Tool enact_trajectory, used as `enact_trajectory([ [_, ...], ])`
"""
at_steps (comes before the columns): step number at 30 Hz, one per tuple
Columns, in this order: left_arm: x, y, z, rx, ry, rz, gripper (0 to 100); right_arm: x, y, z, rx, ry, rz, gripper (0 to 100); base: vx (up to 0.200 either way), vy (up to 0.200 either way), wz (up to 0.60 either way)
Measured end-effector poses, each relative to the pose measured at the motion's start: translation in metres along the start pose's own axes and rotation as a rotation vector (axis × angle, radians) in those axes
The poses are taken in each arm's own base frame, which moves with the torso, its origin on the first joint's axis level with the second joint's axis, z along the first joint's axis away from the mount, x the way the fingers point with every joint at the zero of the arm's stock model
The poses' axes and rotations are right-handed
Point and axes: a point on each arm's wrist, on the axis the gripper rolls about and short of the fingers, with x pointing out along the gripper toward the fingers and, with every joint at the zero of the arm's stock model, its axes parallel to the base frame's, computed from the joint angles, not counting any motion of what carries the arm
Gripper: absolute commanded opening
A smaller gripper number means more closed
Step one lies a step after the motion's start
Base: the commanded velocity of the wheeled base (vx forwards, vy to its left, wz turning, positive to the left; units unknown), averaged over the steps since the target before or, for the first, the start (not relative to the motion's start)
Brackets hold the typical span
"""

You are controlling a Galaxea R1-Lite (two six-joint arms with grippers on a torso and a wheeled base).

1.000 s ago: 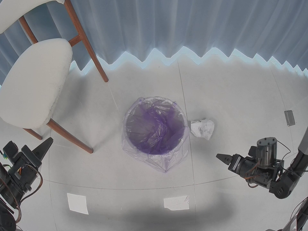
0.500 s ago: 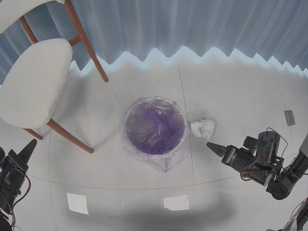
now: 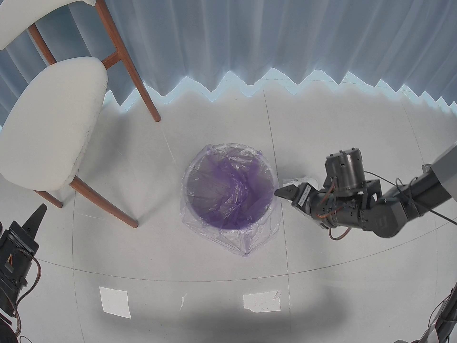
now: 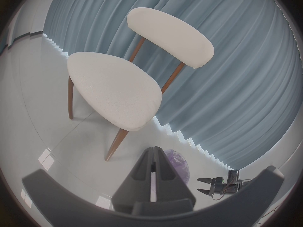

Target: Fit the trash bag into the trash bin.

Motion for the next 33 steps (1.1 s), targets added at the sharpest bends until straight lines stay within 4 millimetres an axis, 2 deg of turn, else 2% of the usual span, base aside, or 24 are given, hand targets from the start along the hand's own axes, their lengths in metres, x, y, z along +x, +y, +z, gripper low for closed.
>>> enact_trajectory([
  [5,0.0,0.001,0.001,0.013,-0.008,0.011,0,0.02,0.022,0.008,0.013,0.064,-0.078,100,0.0,0.0,0.0],
  [9,-0.001,0.002,0.002,0.021,-0.015,0.018,0,0.046,0.028,0.002,0.014,0.1,-0.134,100,0.0,0.0,0.0],
  [16,-0.001,0.002,0.002,0.027,-0.023,0.021,0,0.088,0.04,-0.006,0.006,0.075,-0.127,100,0.0,0.0,0.0],
  [17,-0.002,0.002,0.003,0.027,-0.024,0.021,0,0.091,0.041,-0.007,0.005,0.072,-0.128,0,0.0,0.0,0.0],
  [21,-0.002,0.002,0.002,0.025,-0.021,0.025,0,0.108,0.041,-0.011,0.001,0.053,-0.14,0,0.0,0.0,0.0],
  [25,-0.003,0.002,0.002,0.025,-0.022,0.025,0,0.117,0.038,-0.014,-0.002,0.057,-0.153,0,0.0,0.0,0.0],
  [29,-0.003,0.002,0.002,0.025,-0.022,0.023,0,0.118,0.036,-0.013,-0.004,0.052,-0.16,0,0.0,0.0,0.0],
  [33,-0.003,0.002,0.002,0.026,-0.023,0.021,0,0.107,0.038,-0.003,-0.04,0.039,-0.156,0,0.0,0.0,0.0],
])
